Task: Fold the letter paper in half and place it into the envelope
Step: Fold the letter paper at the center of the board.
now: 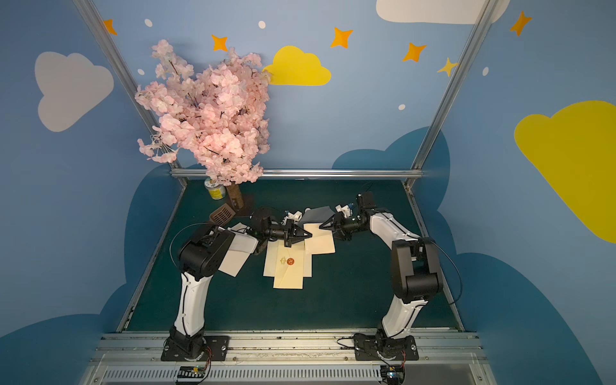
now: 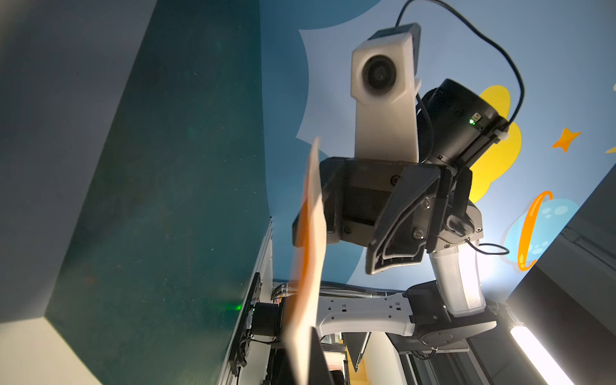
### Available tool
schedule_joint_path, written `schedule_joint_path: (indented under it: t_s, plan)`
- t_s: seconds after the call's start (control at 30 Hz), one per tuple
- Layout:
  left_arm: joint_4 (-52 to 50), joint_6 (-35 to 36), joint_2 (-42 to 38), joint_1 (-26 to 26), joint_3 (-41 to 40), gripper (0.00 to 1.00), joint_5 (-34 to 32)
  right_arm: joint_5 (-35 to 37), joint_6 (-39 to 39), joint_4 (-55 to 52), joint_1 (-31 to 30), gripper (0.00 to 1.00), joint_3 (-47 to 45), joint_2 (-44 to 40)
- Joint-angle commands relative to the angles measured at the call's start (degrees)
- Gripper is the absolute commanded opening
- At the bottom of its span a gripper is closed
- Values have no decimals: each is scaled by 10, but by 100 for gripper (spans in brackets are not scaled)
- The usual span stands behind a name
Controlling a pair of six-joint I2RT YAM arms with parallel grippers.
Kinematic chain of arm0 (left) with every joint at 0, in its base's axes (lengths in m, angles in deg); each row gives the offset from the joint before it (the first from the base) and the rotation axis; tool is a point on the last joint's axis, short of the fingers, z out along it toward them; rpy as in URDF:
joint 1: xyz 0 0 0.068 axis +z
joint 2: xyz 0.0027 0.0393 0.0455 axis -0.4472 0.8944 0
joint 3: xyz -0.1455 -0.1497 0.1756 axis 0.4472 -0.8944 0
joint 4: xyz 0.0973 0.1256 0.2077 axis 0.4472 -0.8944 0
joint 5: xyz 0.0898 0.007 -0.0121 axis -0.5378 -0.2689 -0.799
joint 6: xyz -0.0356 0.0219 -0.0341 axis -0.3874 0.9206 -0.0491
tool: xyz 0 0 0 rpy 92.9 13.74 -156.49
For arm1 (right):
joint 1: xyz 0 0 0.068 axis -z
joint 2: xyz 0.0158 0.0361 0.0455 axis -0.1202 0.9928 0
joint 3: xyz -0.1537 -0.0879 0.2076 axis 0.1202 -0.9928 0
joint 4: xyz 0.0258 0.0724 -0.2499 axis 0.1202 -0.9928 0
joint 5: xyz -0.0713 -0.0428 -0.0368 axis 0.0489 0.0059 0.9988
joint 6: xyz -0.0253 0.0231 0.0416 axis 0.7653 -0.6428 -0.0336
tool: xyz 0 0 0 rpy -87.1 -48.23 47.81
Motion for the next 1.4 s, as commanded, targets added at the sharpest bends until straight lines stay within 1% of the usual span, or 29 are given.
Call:
schedule_joint_path:
  t_s: [0.0,0.1,0.13,0.2,0.27,0.37,0.4,0.43,0.47,0.6,0.7,0.8,0.9,0.97,1.07,1.13,1.23,1.27,1.33,1.37]
  plan:
    - [-100,88,-46,0,2,3,-16,-25,-18,30,-3,24,-2,-19]
    - [-200,160,-76,-1,6,3,-49,-25,-18,19,-3,5,6,-16]
    - [-233,183,-85,-2,8,3,-62,-23,-17,14,-3,1,10,-15]
    - [-295,231,-106,-5,13,3,-92,-23,-18,13,-3,0,18,-10]
    - [-340,260,-121,-5,20,3,-119,-25,-24,15,-3,0,25,-6]
    - [-359,272,-137,-5,20,11,-157,-35,-42,36,-4,0,32,0]
    - [-359,271,-140,-6,20,17,-166,-38,-49,44,-4,0,35,2]
    - [-355,268,-141,-6,20,25,-173,-41,-56,53,-4,0,36,4]
    - [-349,263,-141,-6,21,27,-176,-43,-63,59,-4,0,39,6]
    - [-292,227,-130,-7,15,28,-173,-52,-85,83,-4,0,56,22]
    - [-225,190,-123,-6,0,24,-171,-56,-92,91,-4,0,71,34]
    - [-142,144,-112,-7,-20,16,-171,-58,-104,106,-2,0,80,45]
    - [-77,104,-99,-6,-30,3,-169,-60,-115,119,-2,0,85,56]
    - [-59,94,-94,-8,-32,3,-165,-60,-125,133,-1,0,86,61]
    - [-61,98,-98,-8,-32,9,-159,-61,-143,157,-1,0,86,69]
    - [-69,104,-103,-9,-37,18,-161,-60,-149,165,0,0,89,73]
    - [-72,105,-108,-10,-42,20,-162,-59,-164,185,2,0,90,79]
    - [-72,105,-109,-10,-42,19,-162,-59,-170,192,3,0,91,81]
    - [-72,106,-109,-12,-42,6,-158,-60,-179,203,3,0,91,84]
    - [-73,106,-109,-12,-42,3,-158,-60,-182,208,3,0,91,85]
